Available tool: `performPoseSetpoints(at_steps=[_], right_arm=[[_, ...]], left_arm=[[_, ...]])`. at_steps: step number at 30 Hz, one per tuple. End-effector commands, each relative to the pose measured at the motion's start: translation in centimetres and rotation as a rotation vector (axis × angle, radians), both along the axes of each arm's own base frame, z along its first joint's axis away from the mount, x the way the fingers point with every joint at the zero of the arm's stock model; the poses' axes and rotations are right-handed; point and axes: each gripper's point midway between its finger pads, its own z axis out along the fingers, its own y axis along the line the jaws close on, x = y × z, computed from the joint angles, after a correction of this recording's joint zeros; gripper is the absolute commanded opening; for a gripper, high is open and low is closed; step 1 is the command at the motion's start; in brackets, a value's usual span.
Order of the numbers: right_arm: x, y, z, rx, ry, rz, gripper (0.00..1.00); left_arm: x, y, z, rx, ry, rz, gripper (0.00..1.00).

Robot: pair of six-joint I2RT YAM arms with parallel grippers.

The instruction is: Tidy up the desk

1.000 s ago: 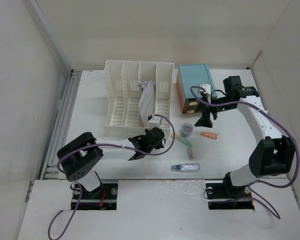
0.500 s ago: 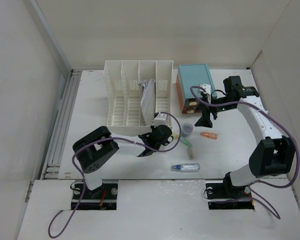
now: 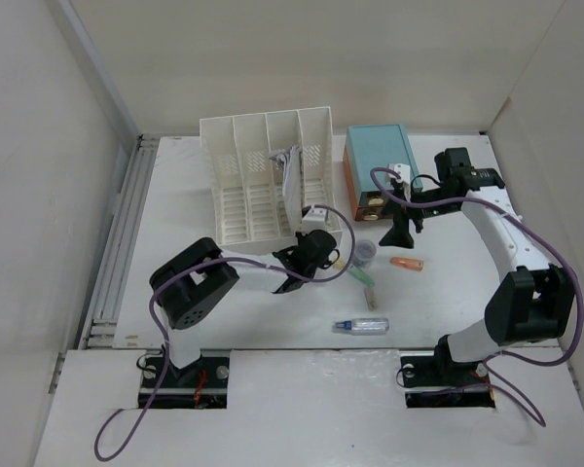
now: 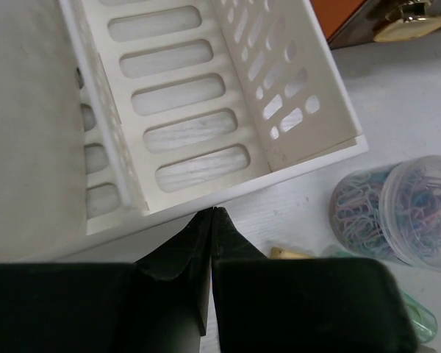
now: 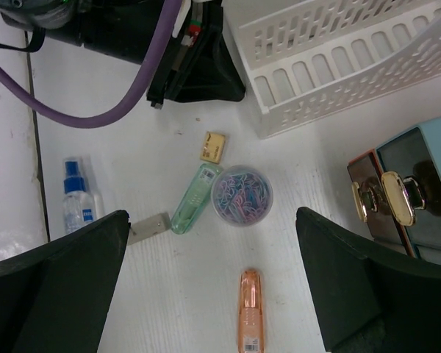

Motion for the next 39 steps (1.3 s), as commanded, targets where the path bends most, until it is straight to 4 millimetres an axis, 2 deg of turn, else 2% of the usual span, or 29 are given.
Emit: performPoseSetpoints(at_steps=[1, 5, 6, 9, 10, 13, 14, 16, 17, 18, 19, 20, 21, 22, 23, 24, 25, 26, 27, 28, 29, 30, 31, 33, 34, 35, 36, 38, 39], right_arm=[[-0.2, 0.5, 2.7, 0.044, -0.075, 0.029, 1.00], [-0.1, 0.4, 2.5, 0.036, -0.075, 0.026, 1.00], [-0.1, 0.4, 2.5, 0.036, -0.075, 0.026, 1.00], [-0.1, 0.3, 2.4, 0.026, -0.076, 0.023, 1.00], [0.1, 0.1, 2.6, 0.016, -0.087, 0.019, 1.00], [0.7, -0.5, 3.3, -0.019, -0.073, -0.048, 1.00], [1.6, -1.3, 3.6, -0.067, -0.084, -0.112, 1.00], [3.8, -2.1, 5.0, -0.072, -0.093, -0.287, 1.00], [4.3, -3.0, 7.1, -0.063, -0.163, -0.403, 1.00], [6.2, -5.7, 7.9, -0.147, -0.264, -0.604, 1.00], [8.3, -6.7, 11.4, -0.125, -0.452, -0.738, 1.00], [8.2, -8.0, 10.4, -0.154, -0.491, -0.867, 0.98], [7.0, -11.6, 13.7, -0.184, -0.656, -1.089, 0.94], [6.7, -10.9, 16.3, -0.119, -0.779, -1.119, 0.90], [6.1, -11.5, 15.3, -0.138, -0.801, -1.140, 0.82], [5.0, -11.7, 16.6, -0.080, -0.833, -1.161, 0.74], [4.7, -11.4, 16.5, -0.043, -0.819, -1.147, 0.70], [4.4, -10.9, 16.1, -0.012, -0.791, -1.134, 0.38], [4.0, -10.2, 15.6, 0.065, -0.721, -1.145, 0.27], [3.8, -8.2, 15.0, 0.103, -0.675, -1.047, 0.26], [3.2, -7.2, 13.3, 0.077, -0.613, -0.981, 0.56], [3.0, -6.1, 13.3, 0.099, -0.568, -0.932, 0.96], [3.6, -5.3, 11.7, 0.077, -0.502, -0.903, 1.00], [4.2, -4.8, 10.7, 0.072, -0.457, -0.881, 1.00], [4.6, -4.9, 9.9, 0.089, -0.410, -0.913, 0.80], [5.5, -5.2, 8.8, 0.086, -0.366, -0.948, 0.52], [6.1, -6.1, 8.0, 0.090, -0.321, -0.997, 0.37], [7.2, -6.7, 6.5, 0.086, -0.251, -1.026, 0.65], [7.6, -7.5, 6.0, 0.084, -0.230, -1.057, 0.66]], left_arm=[[1.6, -0.1, 2.7, -0.035, -0.065, 0.005, 0.00], [-2.1, -0.9, 4.4, -0.026, -0.110, -0.073, 0.01], [-3.1, -1.1, 4.9, -0.037, -0.115, -0.094, 0.16], [-7.0, -1.5, 7.1, -0.081, -0.126, -0.164, 0.40], [-9.2, -2.1, 9.0, -0.107, -0.140, -0.211, 0.50], [-13.3, -1.9, 10.7, -0.111, -0.133, -0.271, 0.59], [-15.2, -2.0, 13.6, -0.167, -0.168, -0.284, 0.65], [-16.1, -0.6, 15.6, -0.207, -0.184, -0.245, 0.74], [-15.8, 1.8, 17.7, -0.241, -0.212, -0.173, 0.81], [-15.5, 3.3, 18.5, -0.267, -0.219, -0.122, 0.90], [-15.2, 4.7, 19.1, -0.299, -0.225, -0.079, 1.00], [-14.6, 6.2, 19.7, -0.328, -0.231, -0.035, 1.00], [-13.7, 8.6, 20.5, -0.383, -0.249, 0.015, 1.00], [-13.4, 9.7, 20.8, -0.408, -0.254, 0.029, 1.00], [-13.1, 10.5, 21.2, -0.430, -0.269, 0.036, 1.00], [-12.7, 12.2, 22.3, -0.470, -0.289, 0.061, 1.00], [-12.7, 12.8, 22.2, -0.483, -0.292, 0.066, 1.00], [-12.6, 13.5, 22.4, -0.488, -0.296, 0.075, 1.00], [-12.8, 14.2, 22.3, -0.489, -0.297, 0.075, 1.00], [-12.6, 14.8, 21.8, -0.475, -0.301, 0.096, 1.00], [-12.6, 15.0, 21.6, -0.475, -0.301, 0.096, 1.00], [-12.7, 15.1, 21.0, -0.470, -0.294, 0.098, 1.00], [-12.7, 15.1, 19.8, -0.452, -0.284, 0.099, 1.00], [-12.9, 14.7, 18.7, -0.450, -0.265, 0.086, 1.00], [-12.9, 14.3, 18.1, -0.453, -0.256, 0.079, 1.00], [-13.1, 14.1, 17.0, -0.433, -0.241, 0.059, 1.00], [-13.0, 13.8, 16.9, -0.438, -0.237, 0.062, 1.00], [-13.2, 13.4, 15.3, -0.404, -0.214, 0.049, 1.00], [-13.3, 13.1, 15.5, -0.425, -0.208, 0.044, 1.00]])
